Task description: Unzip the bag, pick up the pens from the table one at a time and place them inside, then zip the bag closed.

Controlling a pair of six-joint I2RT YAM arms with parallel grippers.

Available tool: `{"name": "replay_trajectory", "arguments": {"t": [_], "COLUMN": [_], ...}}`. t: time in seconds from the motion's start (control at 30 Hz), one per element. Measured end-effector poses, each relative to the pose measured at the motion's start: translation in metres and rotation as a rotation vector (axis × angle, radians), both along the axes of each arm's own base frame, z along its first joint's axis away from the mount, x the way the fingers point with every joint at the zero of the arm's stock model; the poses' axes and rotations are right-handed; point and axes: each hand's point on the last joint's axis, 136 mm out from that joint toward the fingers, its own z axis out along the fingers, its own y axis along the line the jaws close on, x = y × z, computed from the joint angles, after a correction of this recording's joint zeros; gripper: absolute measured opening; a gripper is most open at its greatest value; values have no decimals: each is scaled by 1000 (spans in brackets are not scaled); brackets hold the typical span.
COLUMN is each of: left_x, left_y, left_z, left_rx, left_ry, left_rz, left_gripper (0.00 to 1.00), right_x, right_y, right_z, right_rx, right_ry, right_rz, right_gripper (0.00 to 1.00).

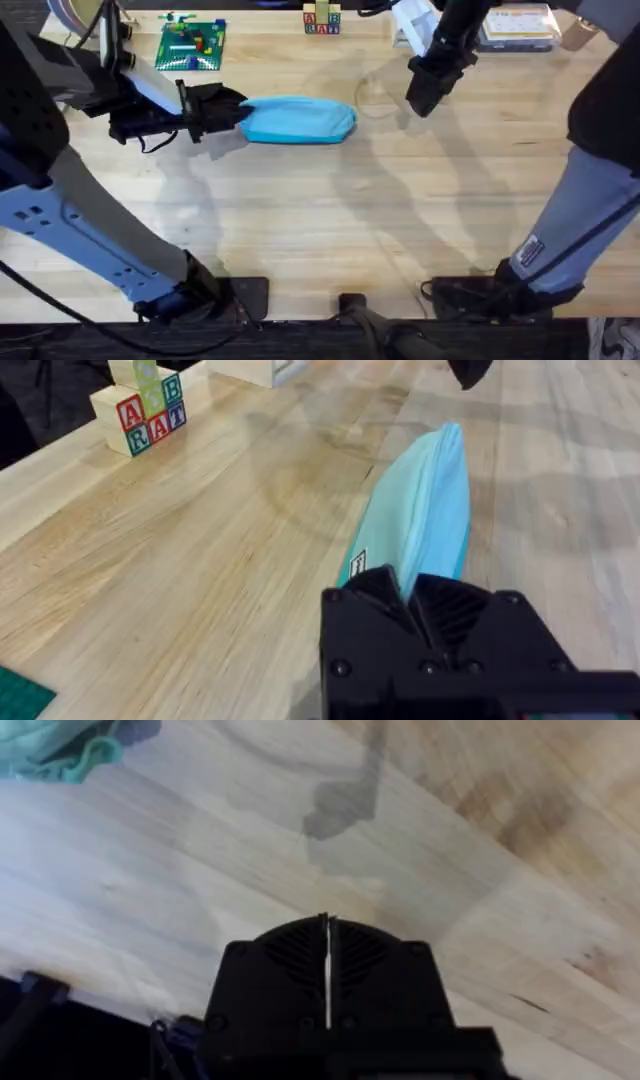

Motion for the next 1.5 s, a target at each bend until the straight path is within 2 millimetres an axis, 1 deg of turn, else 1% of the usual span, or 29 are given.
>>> {"name": "replay_trajectory", "arguments": {"t": [0.1, 0.17, 0.23, 0.33, 0.37, 0.47, 0.57, 0.73, 0.93, 1.03, 1.07, 1.1, 1.27, 1.3, 1.43, 1.47, 1.5], "left_x": [0, 0, 0, 0, 0, 0, 0, 0, 0, 0, 0, 0, 0, 0, 0, 0, 0], "left_y": [0, 0, 0, 0, 0, 0, 0, 0, 0, 0, 0, 0, 0, 0, 0, 0, 0], "left_z": [0, 0, 0, 0, 0, 0, 0, 0, 0, 0, 0, 0, 0, 0, 0, 0, 0], "left_rx": [0, 0, 0, 0, 0, 0, 0, 0, 0, 0, 0, 0, 0, 1, 1, 1, 1], "left_ry": [0, 0, 0, 0, 0, 0, 0, 0, 0, 0, 0, 0, 0, 0, 0, 0, -5], "left_rz": [0, 0, 0, 0, 0, 0, 0, 0, 0, 0, 0, 0, 0, -1, -1, 0, 0], "left_gripper": [42, 42, 42, 42, 42, 42, 42, 42, 42, 42, 42, 42, 42, 42, 53, 137, 266], "right_x": [-2, 0, 3, 7, 7, 4, -6, -25, -62, -78, -84, -89, -115, -117, -121, -121, -121], "right_y": [5, 10, 15, 21, 22, 24, 24, 30, 33, 35, 35, 35, 29, 28, 27, 27, 27], "right_z": [3, 11, 28, 61, 73, 99, 116, 137, 167, 183, 188, 192, 208, 211, 215, 215, 215], "right_rx": [16, 29, 44, 75, 85, 104, 112, 126, 143, 160, 169, 174, 187, 191, 197, 197, 196], "right_ry": [4, -26, -78, -176, -210, -281, -308, -336, -353, -386, -398, -408, -421, -431, -448, -447, -445], "right_rz": [0, 4, 12, 22, 25, 33, 37, 50, 69, 81, 78, 82, 84, 85, 84, 84, 84], "right_gripper": [33, 33, 33, 33, 33, 33, 33, 33, 33, 34, 93, 196, 908, 977, 996, 996, 996]}}
